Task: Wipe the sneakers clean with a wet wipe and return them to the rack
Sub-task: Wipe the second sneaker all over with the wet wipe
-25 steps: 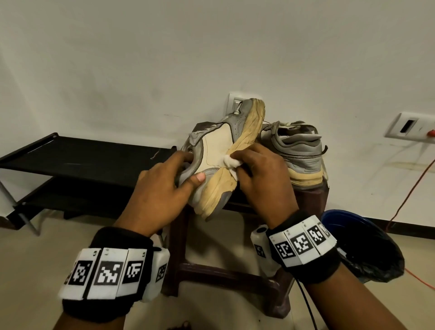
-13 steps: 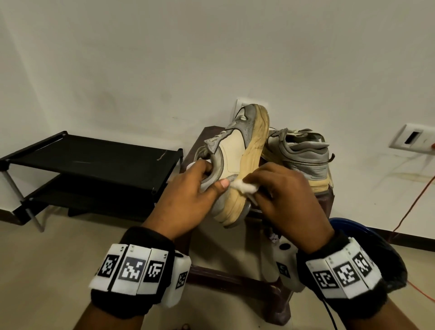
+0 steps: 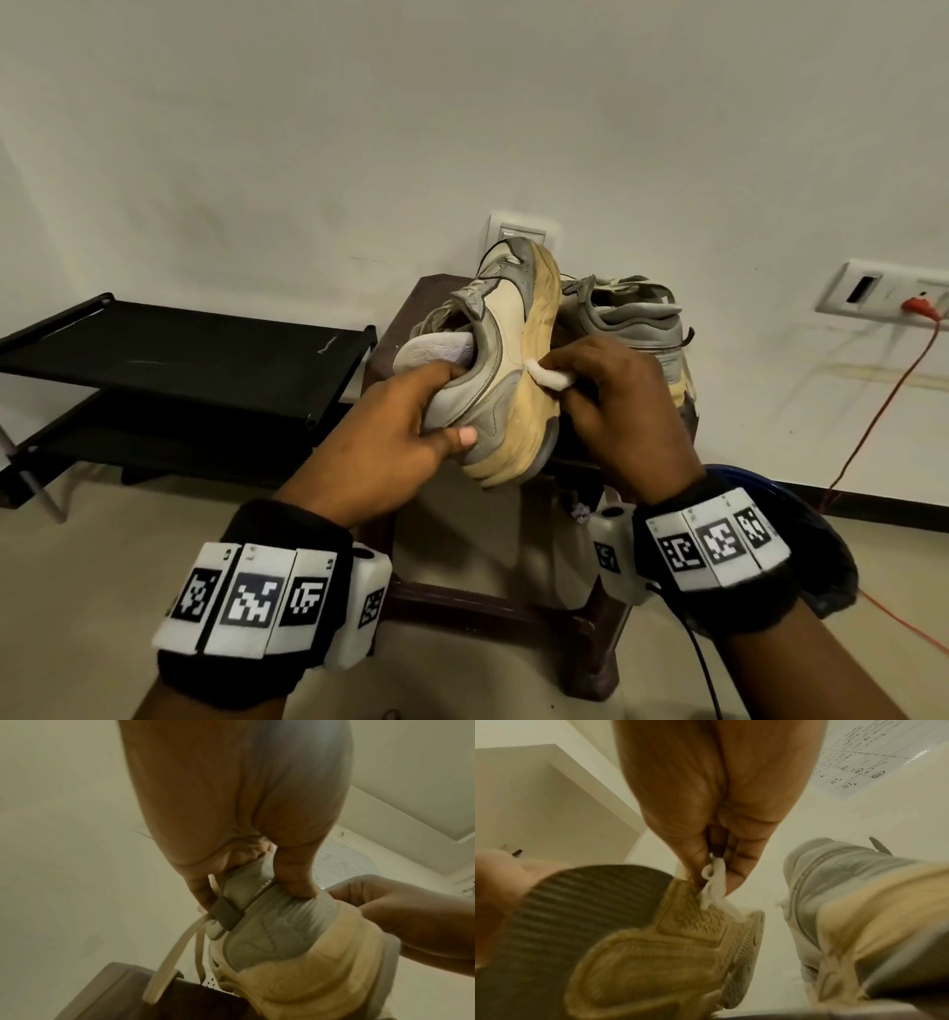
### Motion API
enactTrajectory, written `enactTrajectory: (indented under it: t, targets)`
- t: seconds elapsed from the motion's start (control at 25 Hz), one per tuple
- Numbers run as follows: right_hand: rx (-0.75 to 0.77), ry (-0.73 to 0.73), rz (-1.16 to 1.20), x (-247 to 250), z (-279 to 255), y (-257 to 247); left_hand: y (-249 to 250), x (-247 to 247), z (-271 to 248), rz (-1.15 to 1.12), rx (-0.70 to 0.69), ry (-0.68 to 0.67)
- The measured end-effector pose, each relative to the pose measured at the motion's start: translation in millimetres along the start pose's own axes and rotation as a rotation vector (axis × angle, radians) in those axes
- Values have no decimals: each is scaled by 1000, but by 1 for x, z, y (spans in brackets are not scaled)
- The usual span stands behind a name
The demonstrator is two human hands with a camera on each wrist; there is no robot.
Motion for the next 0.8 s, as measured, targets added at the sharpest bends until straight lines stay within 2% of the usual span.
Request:
enactTrajectory:
  t: [0.24,0.36,0.48,0.56,0.72,0.8]
  targets:
    - [160,-182,28,19,-25,-44,13,5,2,-100,-50,165]
    - [105,-38,-23,35,-24,-39,29,0,1,-183,-93,161]
    - [-16,112,-46,52,-12,-19,44,-19,3,-265,-122,44]
    - [-24,119,-42,57,-11,-13,50,-23,3,-295,-141,34]
    - [121,23,-12,50,-33,-39,55,-12,3,-356,-179,169]
    - [156,45,-61,47,-40,-51,62,-12,3,-371,-212,197]
Point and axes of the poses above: each hand's wrist, its own z-axis towards the middle knuckle, its own x-axis out of the back of the hand, y = z × x, the point moved 10 cm from there along z, towards the middle knuckle, and after that the axes turned 5 degrees about -y, right-handed, at the moved point
